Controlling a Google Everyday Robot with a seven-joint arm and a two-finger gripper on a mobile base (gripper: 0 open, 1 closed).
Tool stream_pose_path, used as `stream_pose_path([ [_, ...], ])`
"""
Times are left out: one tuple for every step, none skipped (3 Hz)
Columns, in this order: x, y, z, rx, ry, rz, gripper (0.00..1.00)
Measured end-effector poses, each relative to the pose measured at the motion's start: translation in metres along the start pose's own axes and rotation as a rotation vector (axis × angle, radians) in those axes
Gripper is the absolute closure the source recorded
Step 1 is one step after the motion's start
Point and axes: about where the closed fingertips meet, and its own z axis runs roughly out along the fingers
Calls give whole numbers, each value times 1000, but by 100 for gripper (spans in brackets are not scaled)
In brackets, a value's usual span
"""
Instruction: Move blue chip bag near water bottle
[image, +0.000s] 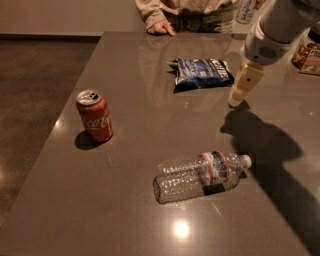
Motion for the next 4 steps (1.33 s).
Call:
stream_pose_path([
  [1,-27,28,-13,-3,67,0],
  [1,-47,58,-33,-3,136,0],
  [-6,-62,89,-64,-27,231,0],
  [-12,-69,103,-83,-45,296,0],
])
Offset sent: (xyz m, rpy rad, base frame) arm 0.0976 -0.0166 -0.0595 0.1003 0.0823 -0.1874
